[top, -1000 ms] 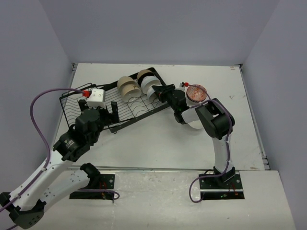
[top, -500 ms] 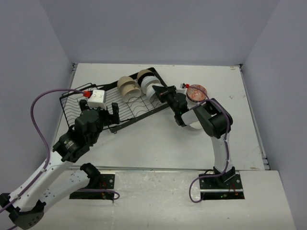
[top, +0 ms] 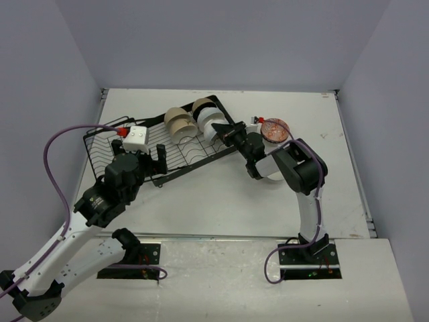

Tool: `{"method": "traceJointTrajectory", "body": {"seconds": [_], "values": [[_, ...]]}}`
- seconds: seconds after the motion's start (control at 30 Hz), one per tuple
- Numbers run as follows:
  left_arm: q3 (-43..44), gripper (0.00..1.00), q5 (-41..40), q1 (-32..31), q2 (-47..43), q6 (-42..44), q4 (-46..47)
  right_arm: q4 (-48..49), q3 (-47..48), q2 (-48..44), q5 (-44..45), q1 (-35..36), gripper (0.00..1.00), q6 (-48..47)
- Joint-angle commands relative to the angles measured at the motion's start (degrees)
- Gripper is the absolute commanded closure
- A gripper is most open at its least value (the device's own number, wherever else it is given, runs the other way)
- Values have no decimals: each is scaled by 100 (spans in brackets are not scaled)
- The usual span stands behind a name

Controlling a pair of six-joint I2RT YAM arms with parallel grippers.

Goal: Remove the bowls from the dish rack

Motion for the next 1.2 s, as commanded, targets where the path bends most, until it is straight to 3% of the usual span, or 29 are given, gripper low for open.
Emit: {"method": "traceJointTrajectory", "body": {"seconds": [0.0,0.5,0.67,0.73,0.77,0.8,0.83,0.87,0.9,0.93,1.0,1.1,1.17], "values": [[-12,0,-5,40,-59,107,239,2274,166,-396,-692,-53,100,-150],[-30,0,-31,40,-68,124,266,2265,448,-1019,-1889,-238,100,-536],[-30,0,-49,49,-77,124,266,1853,351,-1660,-2346,-282,100,-755],[-30,0,-49,49,-68,124,266,1134,246,-2237,-2504,-299,100,-1166],[-30,0,-49,49,-77,124,257,635,228,-2502,-2653,-299,100,-1413],[-30,0,-49,40,-68,124,257,-1040,298,-2818,-2690,-308,100,-1772],[-38,0,-49,49,-68,124,257,-2241,438,-3169,-2612,-299,100,-2863],[-30,0,-49,49,-68,124,266,-3645,1022,-3791,-1775,-169,100,-3501],[-38,0,-40,49,-77,124,257,-6382,1480,-3980,-1045,-28,100,-4168],[-38,0,-31,49,-77,124,266,-7306,1859,-4086,-359,121,100,-5332],[-30,0,-14,49,-85,124,266,-9412,2634,-4175,1422,517,100,-5904],[-12,0,22,57,-77,124,266,-11385,3285,-3983,2114,492,100,-6283],[-12,0,39,66,-77,124,266,-11857,3330,-3981,2276,492,100,-6494]]}}
